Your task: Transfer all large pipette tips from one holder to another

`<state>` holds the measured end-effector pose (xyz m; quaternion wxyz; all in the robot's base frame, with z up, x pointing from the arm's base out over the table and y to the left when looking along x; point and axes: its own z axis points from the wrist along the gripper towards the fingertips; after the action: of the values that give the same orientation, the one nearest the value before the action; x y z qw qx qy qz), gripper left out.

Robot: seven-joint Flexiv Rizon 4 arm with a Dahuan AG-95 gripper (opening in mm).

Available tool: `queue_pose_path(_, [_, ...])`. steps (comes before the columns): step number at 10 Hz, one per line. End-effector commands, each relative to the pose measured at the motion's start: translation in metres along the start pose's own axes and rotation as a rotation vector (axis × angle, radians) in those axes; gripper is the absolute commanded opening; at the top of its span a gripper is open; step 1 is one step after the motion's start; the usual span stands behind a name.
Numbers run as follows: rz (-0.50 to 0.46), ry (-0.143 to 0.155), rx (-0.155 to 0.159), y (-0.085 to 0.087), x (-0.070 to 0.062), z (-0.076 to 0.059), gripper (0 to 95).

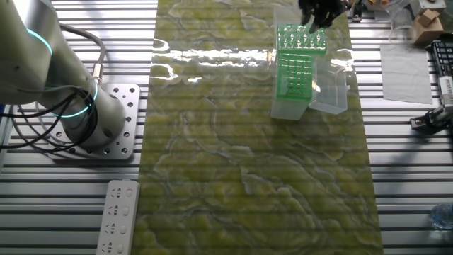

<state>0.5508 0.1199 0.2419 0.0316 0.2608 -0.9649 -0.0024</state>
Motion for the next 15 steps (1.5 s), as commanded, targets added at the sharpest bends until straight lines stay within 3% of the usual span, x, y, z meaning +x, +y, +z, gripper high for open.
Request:
queue_pose_path(1, [0.186,0.036,-0.015,-0.004,-0.004,0.0,0.0])
queue_pose_path(3, [0.314,0.031,-0.046,-0.004,-0.004,0.0,0.0])
queue_pose_path(6, [0.423,0.028,-0.078,-0.004,-0.004,0.0,0.0])
queue_pose_path(10, [0.441,0.028,-0.079,-0.004,-0.004,0.0,0.0])
queue_pose_path(11, [0.44,0.029,-0.077,-0.004,-0.004,0.0,19.0])
queue_pose_path(12, [0.445,0.03,-0.077,-0.006,-0.009,0.001,19.0])
queue_pose_path(15, [0.45,0.025,-0.073,-0.021,-0.051,0.02,19.0])
